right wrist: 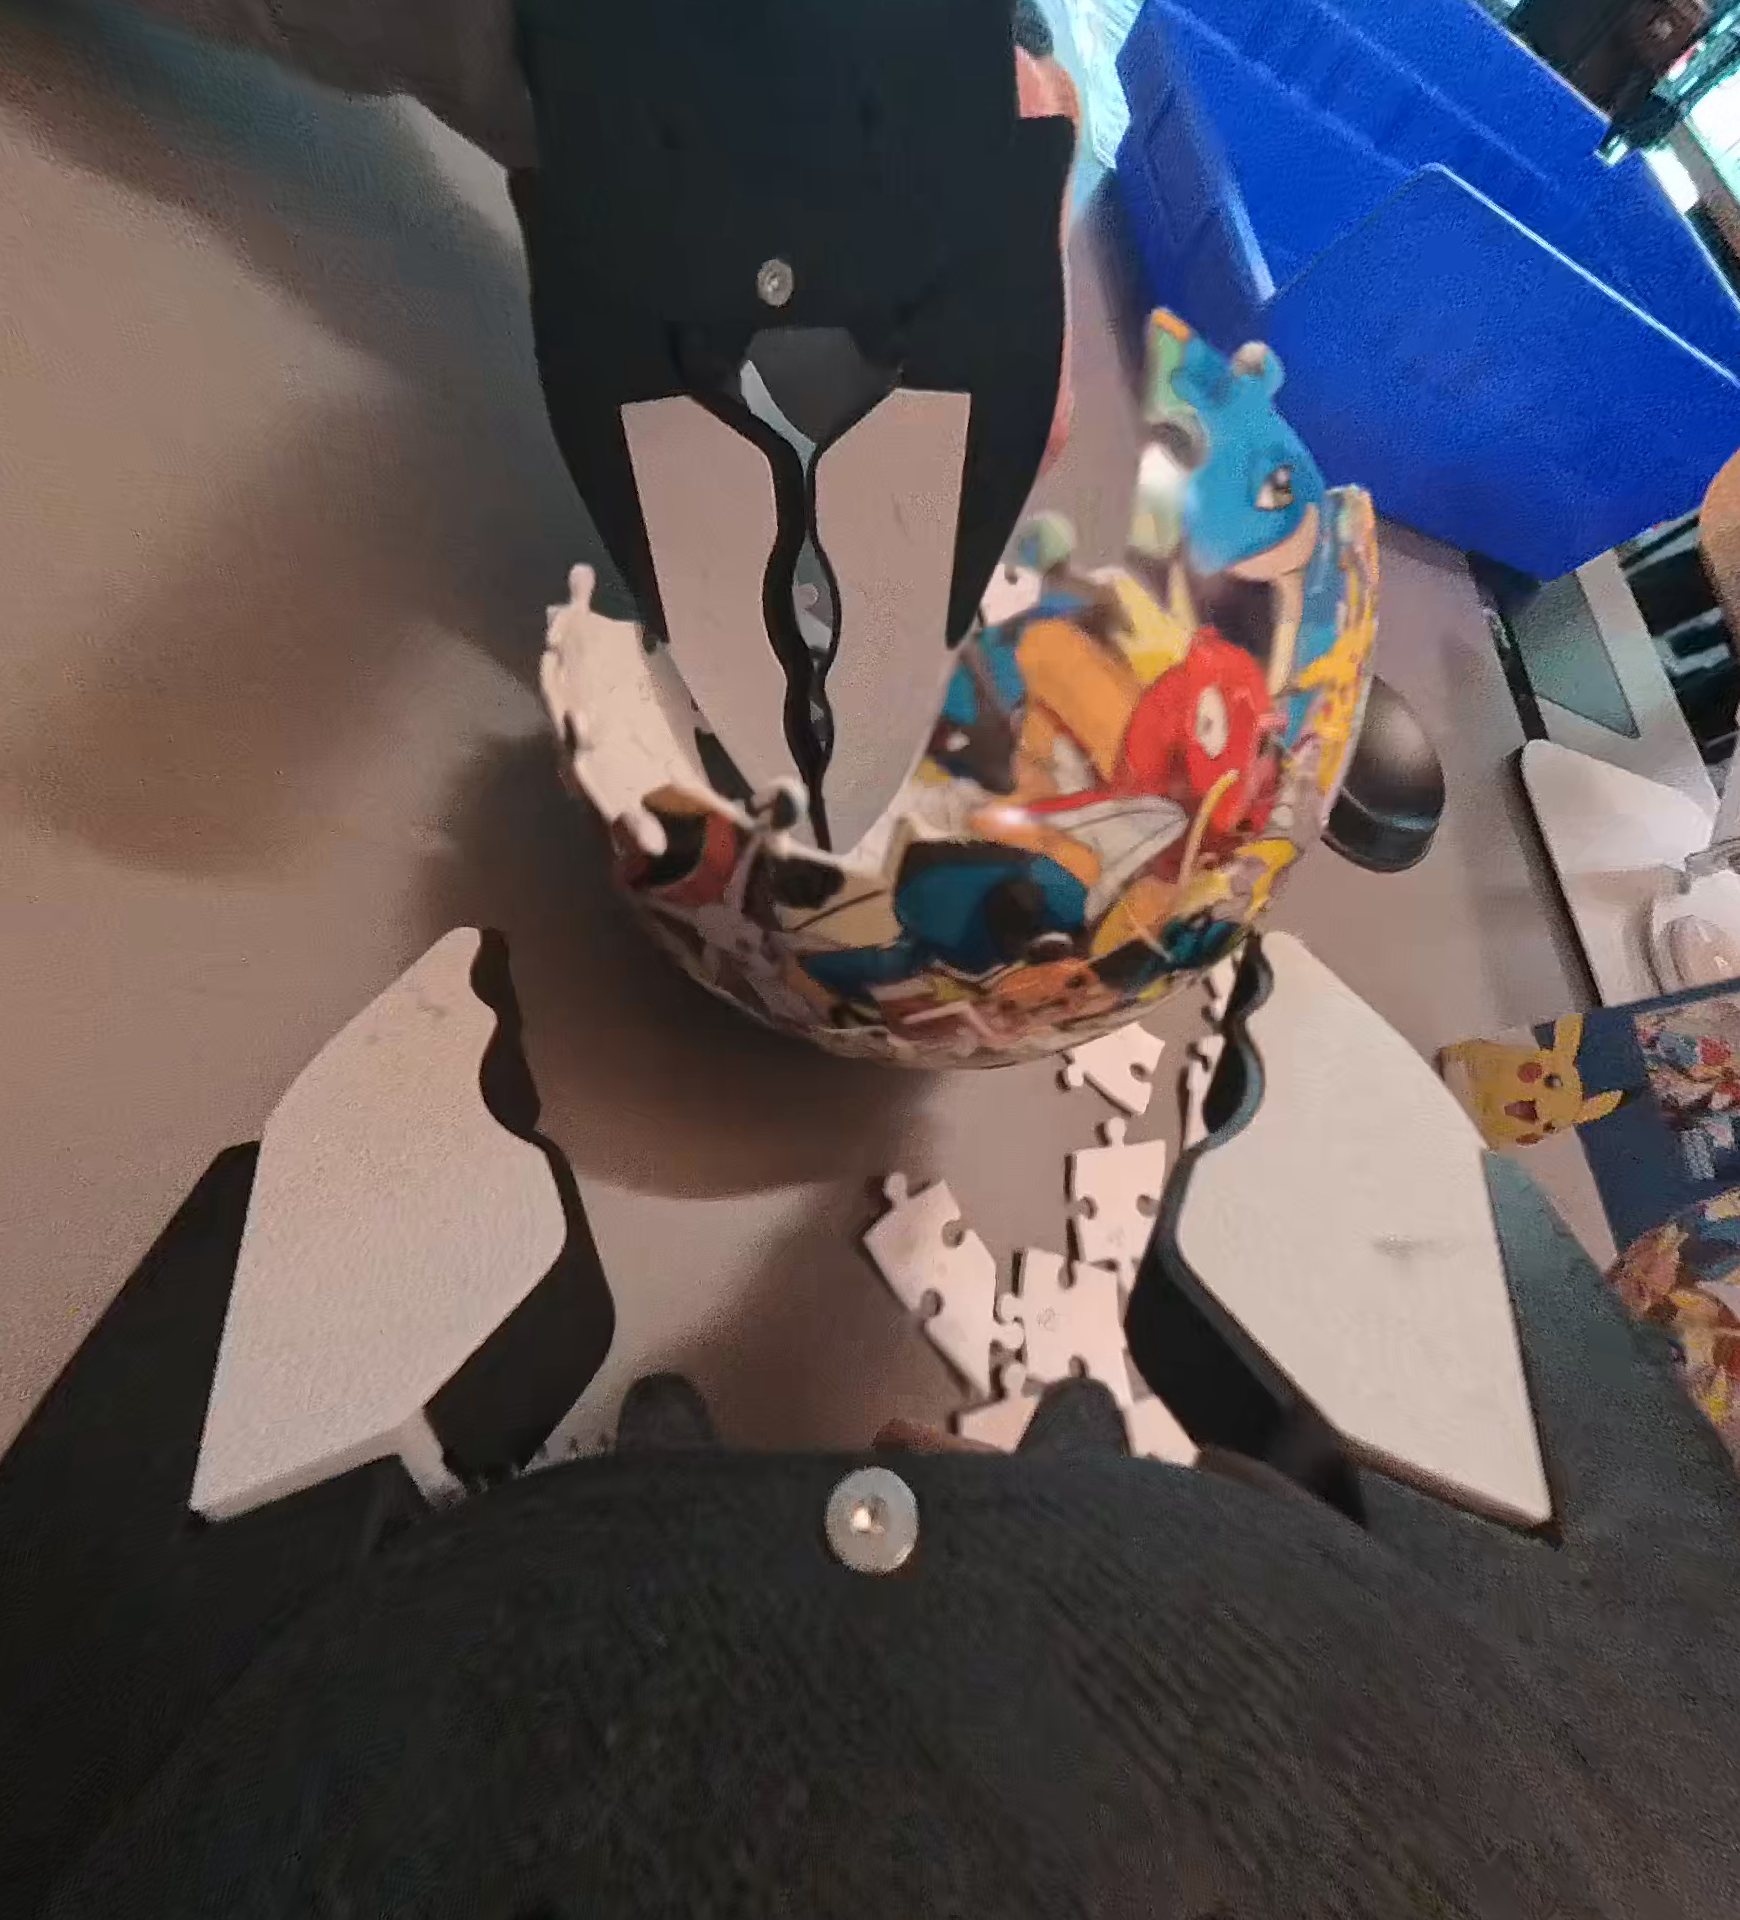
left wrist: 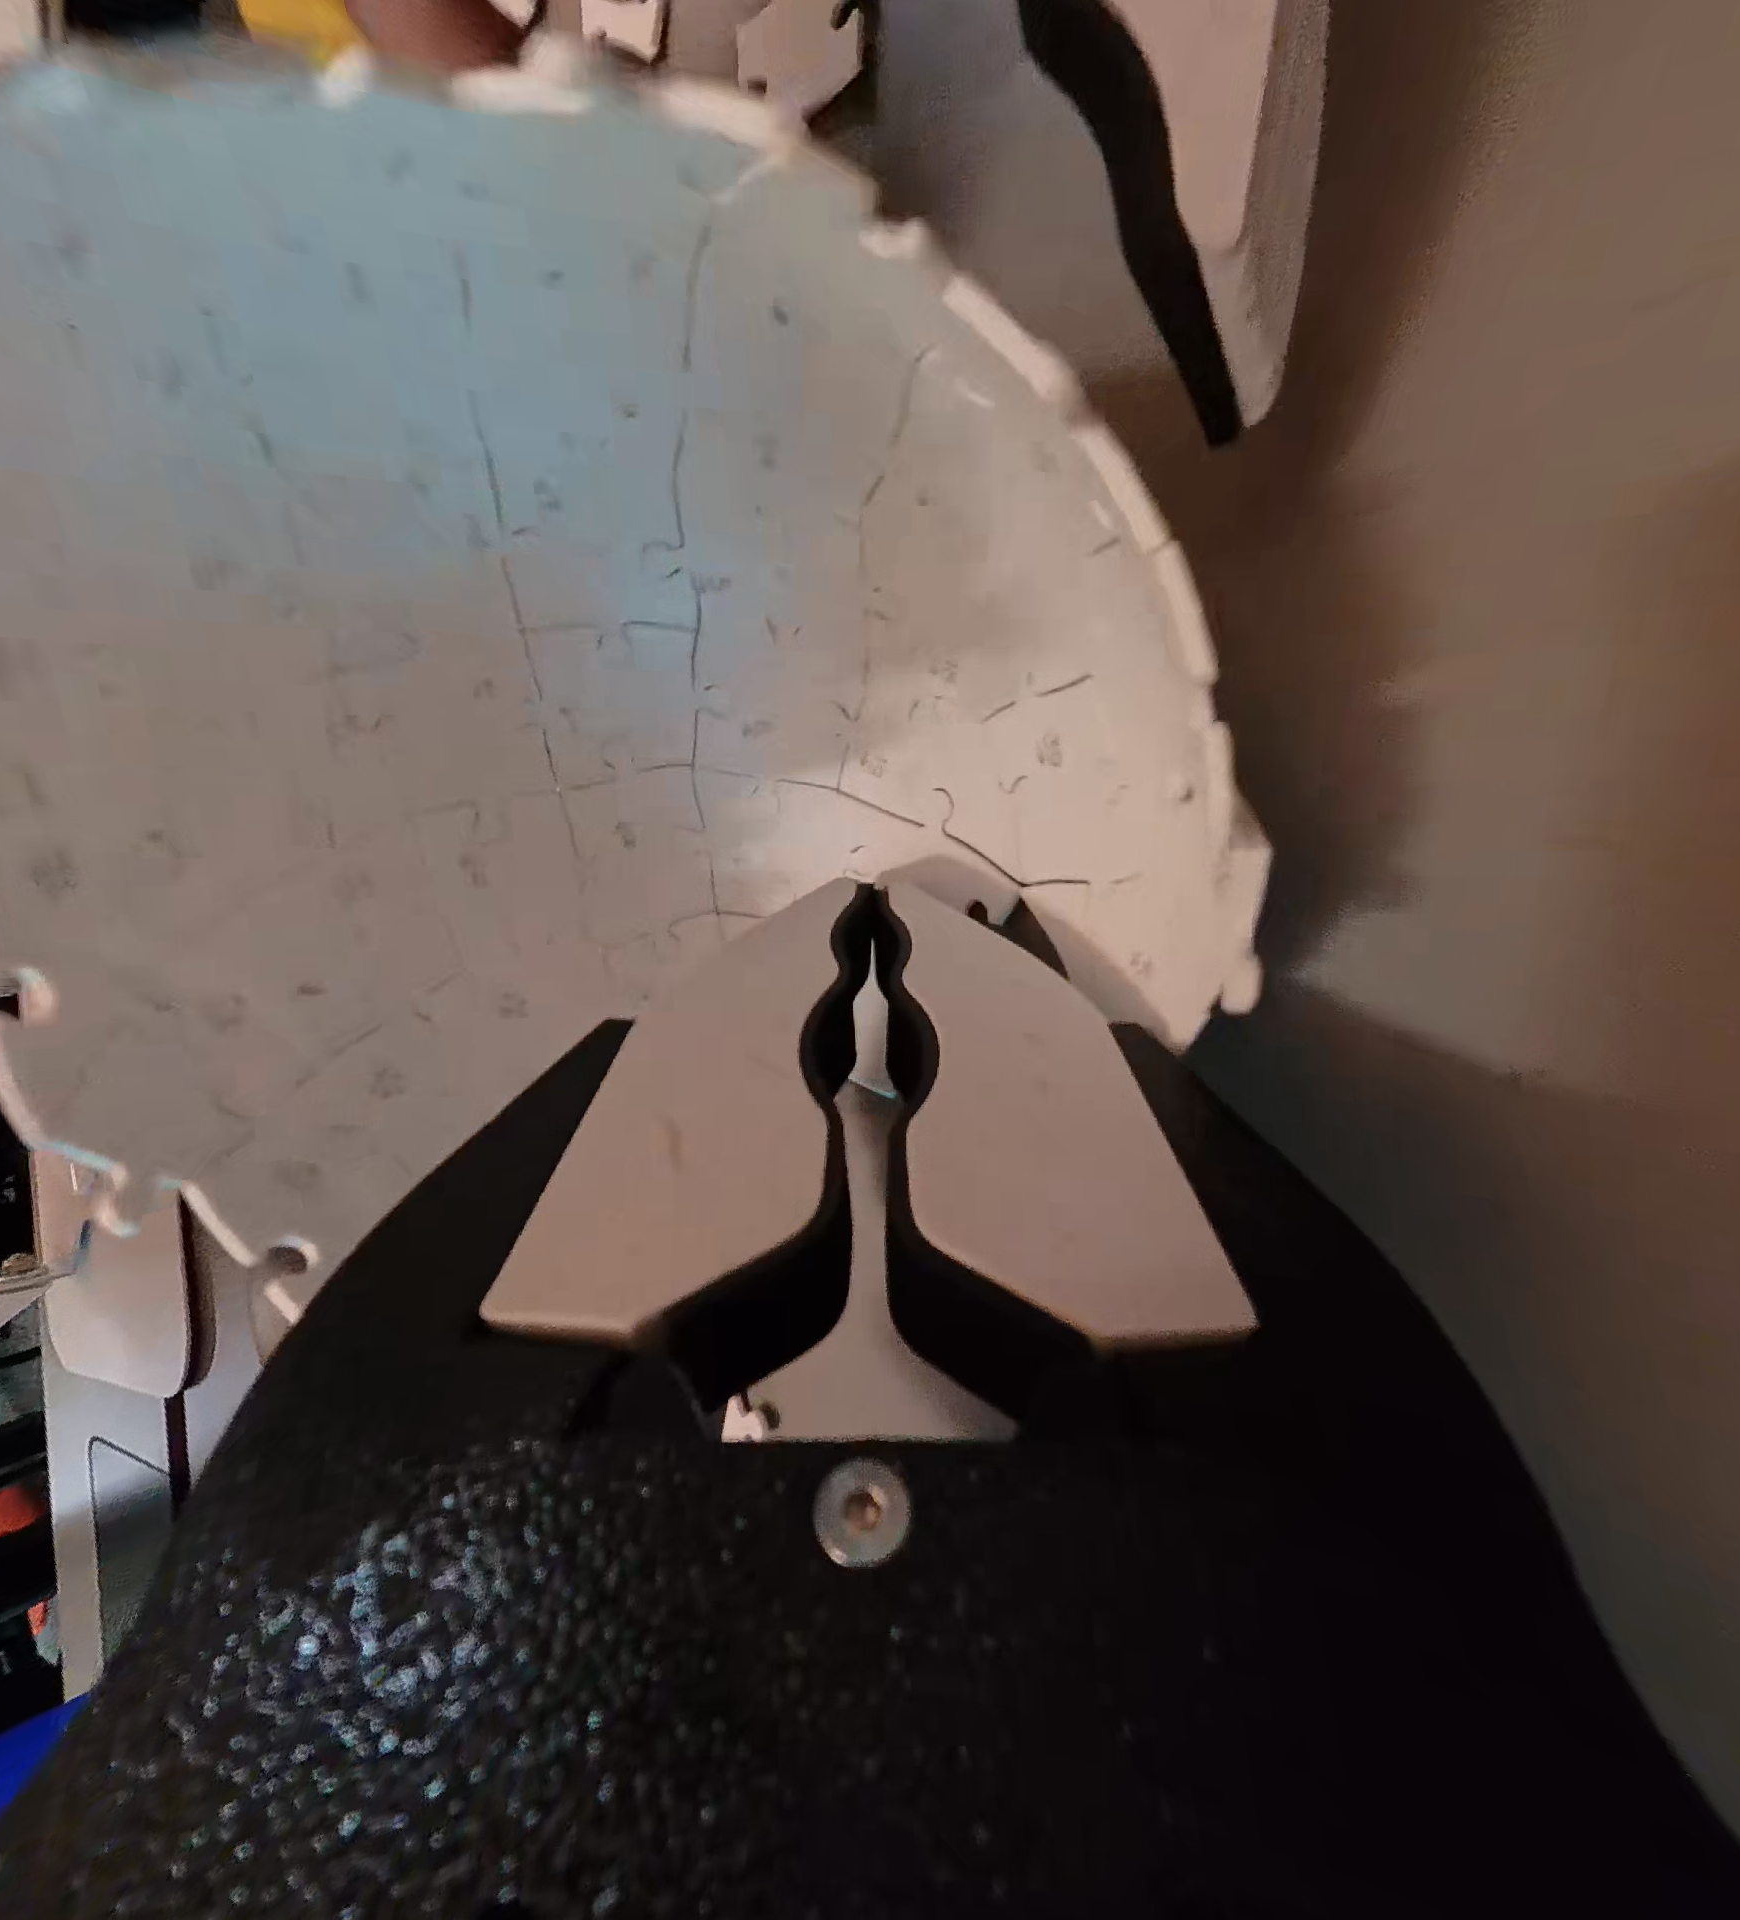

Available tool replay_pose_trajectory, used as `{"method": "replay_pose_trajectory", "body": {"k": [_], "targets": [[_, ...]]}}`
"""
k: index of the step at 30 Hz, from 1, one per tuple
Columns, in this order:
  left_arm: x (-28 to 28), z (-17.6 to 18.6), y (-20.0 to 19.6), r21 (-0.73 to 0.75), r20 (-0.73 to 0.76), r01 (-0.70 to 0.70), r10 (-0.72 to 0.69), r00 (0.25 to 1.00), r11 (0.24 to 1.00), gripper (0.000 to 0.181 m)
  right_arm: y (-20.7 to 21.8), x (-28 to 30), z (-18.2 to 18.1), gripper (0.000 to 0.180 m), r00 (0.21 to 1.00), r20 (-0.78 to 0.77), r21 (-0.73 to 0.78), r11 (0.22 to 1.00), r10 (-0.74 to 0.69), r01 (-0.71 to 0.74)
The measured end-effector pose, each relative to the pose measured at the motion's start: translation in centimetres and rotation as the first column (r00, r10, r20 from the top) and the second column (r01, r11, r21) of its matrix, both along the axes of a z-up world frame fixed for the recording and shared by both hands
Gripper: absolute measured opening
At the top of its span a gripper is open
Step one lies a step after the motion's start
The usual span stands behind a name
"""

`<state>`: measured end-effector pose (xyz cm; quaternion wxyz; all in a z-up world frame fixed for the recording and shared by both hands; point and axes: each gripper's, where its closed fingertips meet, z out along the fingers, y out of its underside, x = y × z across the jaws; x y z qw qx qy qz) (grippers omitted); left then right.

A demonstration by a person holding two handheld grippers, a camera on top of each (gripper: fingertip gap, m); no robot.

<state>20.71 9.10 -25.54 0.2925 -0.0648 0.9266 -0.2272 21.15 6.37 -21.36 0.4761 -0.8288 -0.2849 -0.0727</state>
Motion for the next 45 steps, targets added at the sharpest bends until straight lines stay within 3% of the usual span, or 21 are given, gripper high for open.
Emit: {"method": "replay_pose_trajectory", "body": {"k": [1,5,11,16,21,38,45], "targets": [[0.0,0.0,0.0,0.0,0.006,0.004,-0.004,1.0,1.0,0.0,0.4,0.0,0.0,0.126,1.0,-0.006,0.002,1.0,0.013,-0.013],[0.0,0.0,0.0,0.019,0.015,0.011,-0.011,1.0,1.0,0.0,1.4,-0.2,0.6,0.123,0.998,0.011,0.023,0.998,0.064,-0.064],[-0.2,0.0,0.1,0.048,0.017,0.003,-0.004,1.0,0.999,0.0,1.9,-0.6,0.7,0.117,0.978,0.197,0.062,0.995,0.063,-0.077],[-0.3,0.2,-0.1,0.046,0.054,-0.062,0.06,0.997,0.997,0.0,1.9,-1.3,1.0,0.117,0.953,0.302,0.097,0.993,0.03,-0.062],[-0.9,0.5,-1.4,0.008,0.075,-0.038,0.038,0.997,0.999,0.0,1.6,-1.6,0.9,0.117,0.911,0.411,0.14,0.99,-0.027,-0.034],[-1.0,0.2,-1.6,0.027,0.0,0.0,0.0,1.0,1.0,0.0,1.7,-1.6,1.0,0.122,0.942,0.33,0.233,0.972,-0.07,-0.01],[-1.0,0.3,-1.6,0.032,0.028,0.001,-0.002,1.0,0.999,0.0,2.1,-1.6,0.9,0.126,0.919,0.385,0.259,0.966,-0.091,-0.013]]}}
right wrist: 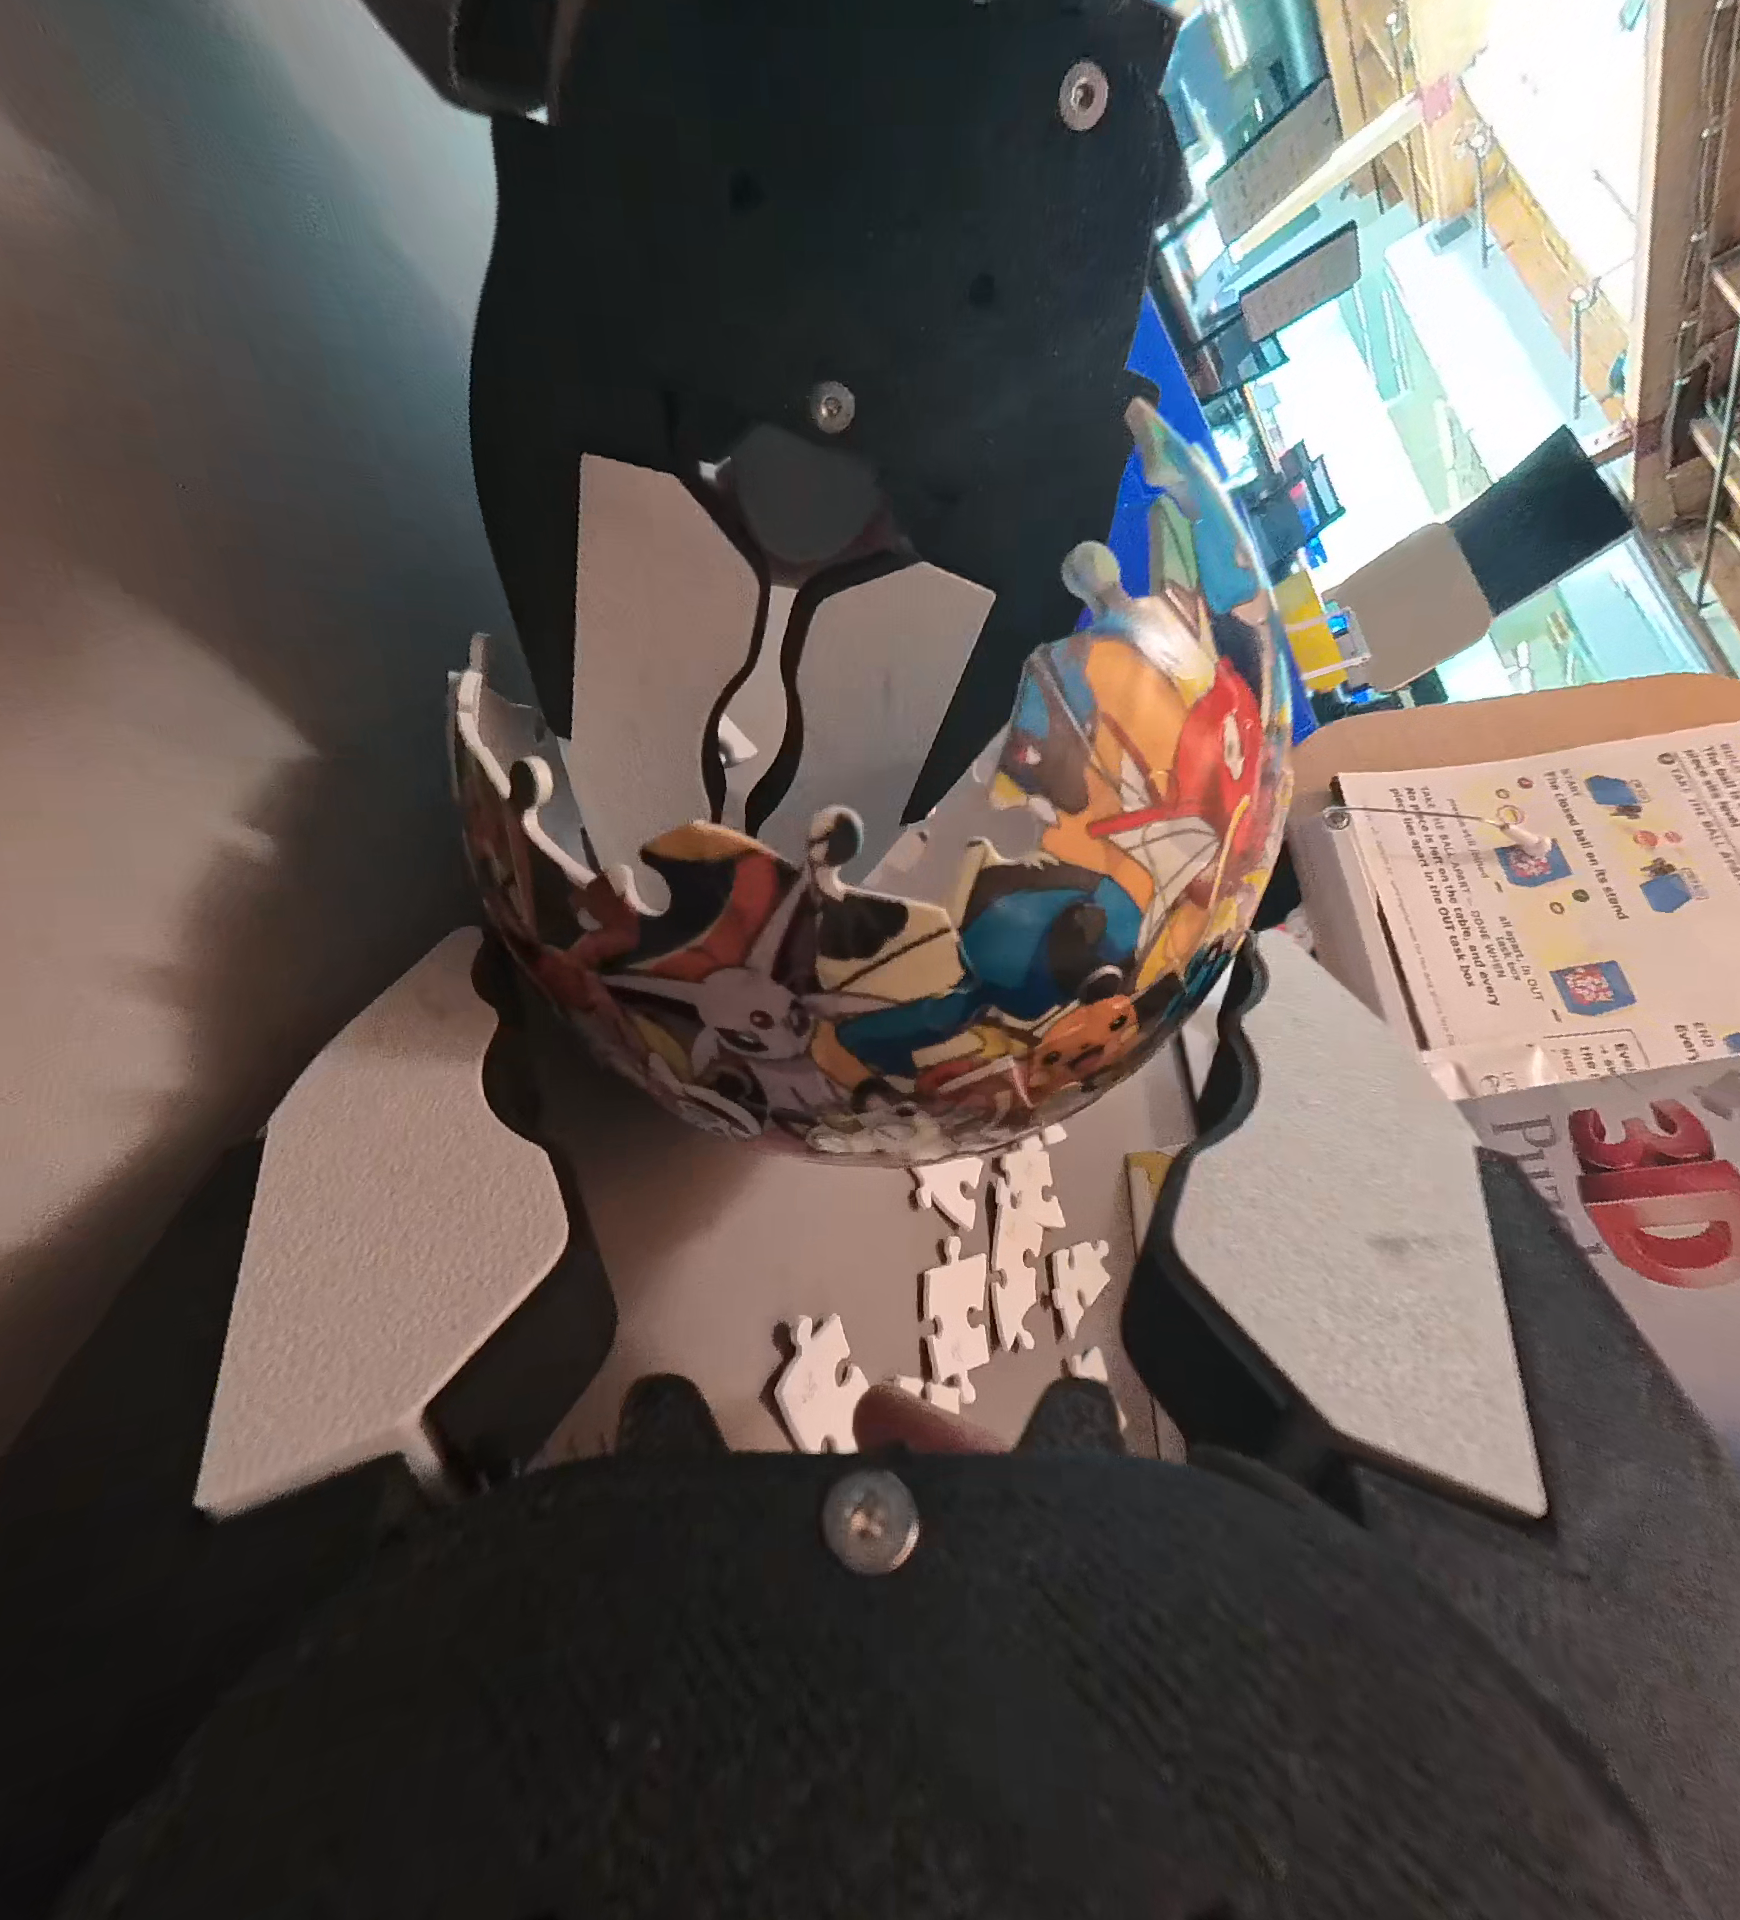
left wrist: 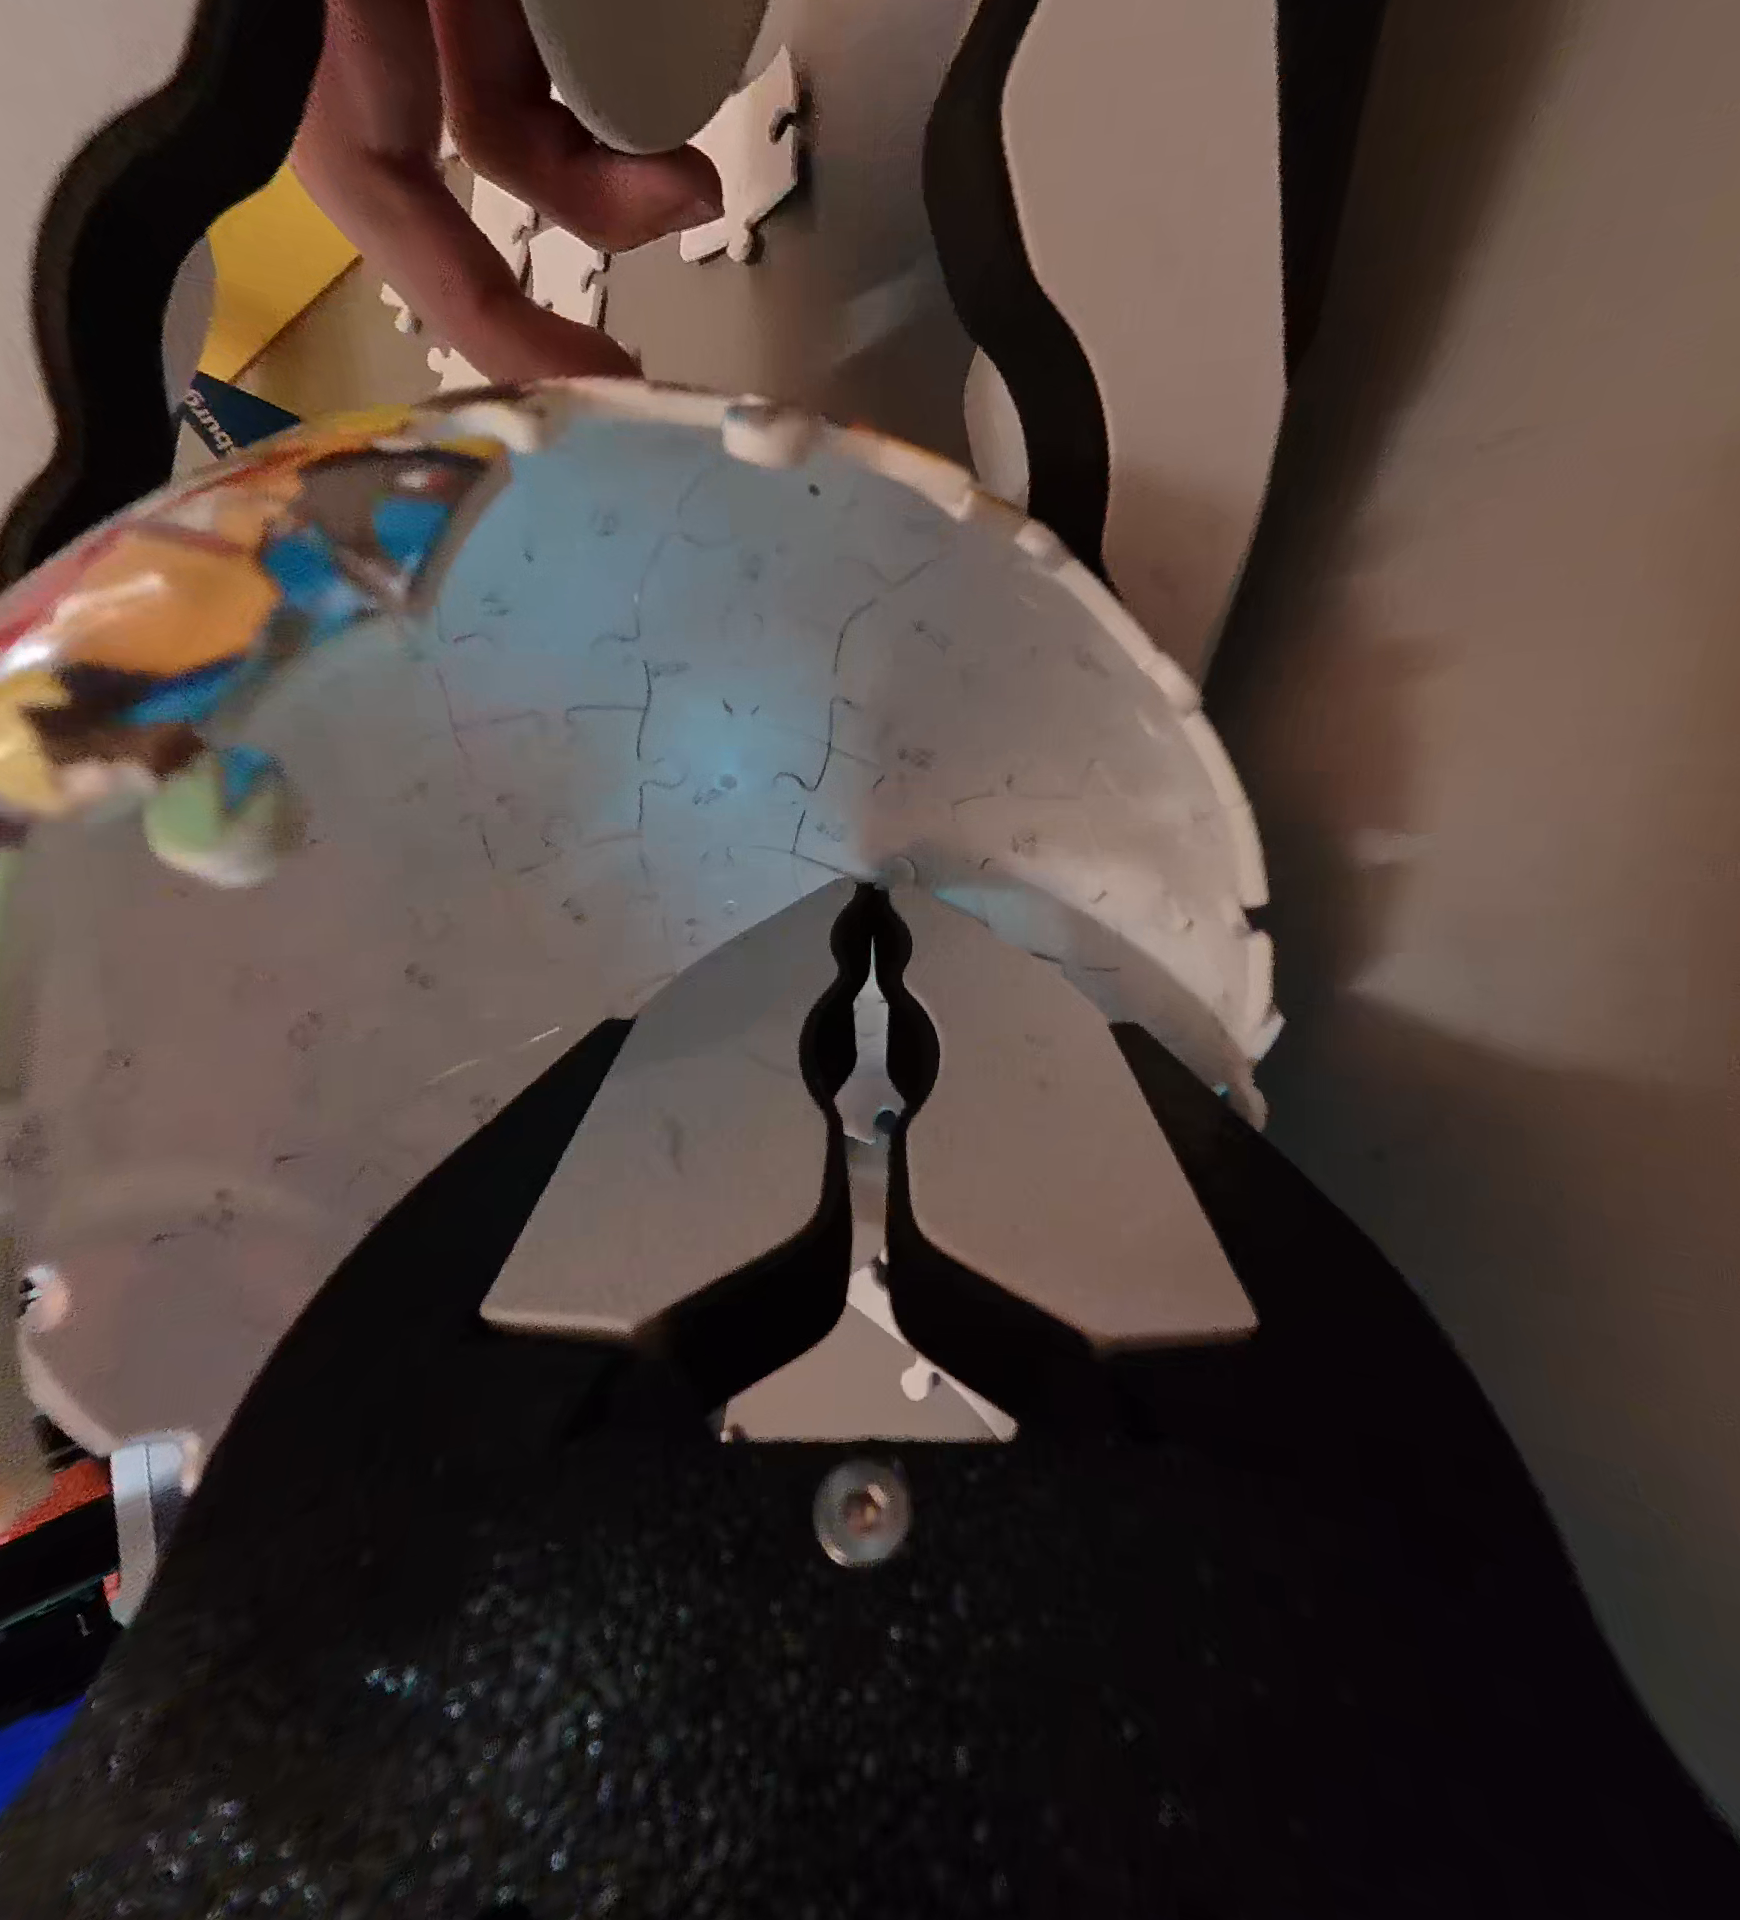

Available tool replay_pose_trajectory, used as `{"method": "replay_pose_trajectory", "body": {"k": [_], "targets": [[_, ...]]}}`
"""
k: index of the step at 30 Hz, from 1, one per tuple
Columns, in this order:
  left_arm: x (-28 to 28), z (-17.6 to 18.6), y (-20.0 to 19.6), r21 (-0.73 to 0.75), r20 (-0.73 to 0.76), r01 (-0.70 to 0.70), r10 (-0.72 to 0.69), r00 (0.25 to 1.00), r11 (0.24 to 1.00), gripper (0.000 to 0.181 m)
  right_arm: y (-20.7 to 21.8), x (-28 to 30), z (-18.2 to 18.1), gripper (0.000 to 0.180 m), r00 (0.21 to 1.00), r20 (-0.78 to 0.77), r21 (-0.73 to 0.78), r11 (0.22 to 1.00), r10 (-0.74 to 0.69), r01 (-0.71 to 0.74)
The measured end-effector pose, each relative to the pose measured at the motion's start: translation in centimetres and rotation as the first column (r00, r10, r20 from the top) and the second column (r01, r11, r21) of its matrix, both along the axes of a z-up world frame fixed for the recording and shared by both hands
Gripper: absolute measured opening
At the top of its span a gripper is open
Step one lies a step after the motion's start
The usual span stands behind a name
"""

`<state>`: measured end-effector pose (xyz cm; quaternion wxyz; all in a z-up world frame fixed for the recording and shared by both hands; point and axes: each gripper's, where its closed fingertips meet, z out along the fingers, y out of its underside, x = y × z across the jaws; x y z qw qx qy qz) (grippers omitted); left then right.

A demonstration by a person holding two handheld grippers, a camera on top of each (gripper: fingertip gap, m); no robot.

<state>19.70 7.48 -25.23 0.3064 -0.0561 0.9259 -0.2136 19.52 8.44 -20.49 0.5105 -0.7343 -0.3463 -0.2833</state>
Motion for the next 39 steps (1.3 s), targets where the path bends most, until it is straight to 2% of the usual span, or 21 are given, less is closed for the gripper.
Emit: {"method": "replay_pose_trajectory", "body": {"k": [4,11,15,22,24,28,33,39], "targets": [[0.0,0.0,0.1,0.0,0.002,-0.012,0.012,1.0,1.0,0.0,0.1,-0.4,0.2,0.125,1.0,0.023,0.017,1.0,0.002,-0.003],[-0.1,0.9,0.4,-0.048,0.05,-0.041,0.043,0.998,0.998,0.0,0.1,-0.6,0.2,0.124,0.985,0.17,0.001,1.0,-0.016,0.017],[-0.7,1.5,0.5,-0.129,0.046,-0.047,0.054,0.997,0.991,0.0,0.2,-0.8,0.3,0.123,0.979,0.201,-0.005,1.0,-0.022,0.024],[-1.2,2.1,0.8,-0.147,0.038,-0.13,0.137,0.99,0.981,0.0,0.3,-0.9,0.3,0.123,0.972,0.235,-0.007,0.999,-0.032,0.034],[-1.6,2.1,0.8,-0.157,0.01,-0.164,0.168,0.986,0.974,0.0,0.3,-0.9,0.3,0.123,0.969,0.244,-0.008,0.999,-0.036,0.039],[-2.2,0.5,1.9,-0.072,-0.038,-0.24,0.238,0.971,0.968,0.0,0.4,-1.0,0.4,0.123,0.965,0.259,-0.007,0.999,-0.039,0.042],[-1.8,0.0,2.0,-0.174,-0.154,-0.357,0.333,0.93,0.918,0.0,0.5,-0.9,0.3,0.123,0.971,0.235,-0.011,0.999,-0.037,0.041],[-1.3,-0.5,2.2,-0.201,-0.239,-0.428,0.38,0.894,0.881,0.0,0.6,-0.6,0.2,0.123,0.98,0.197,-0.012,0.999,-0.034,0.037]]}}
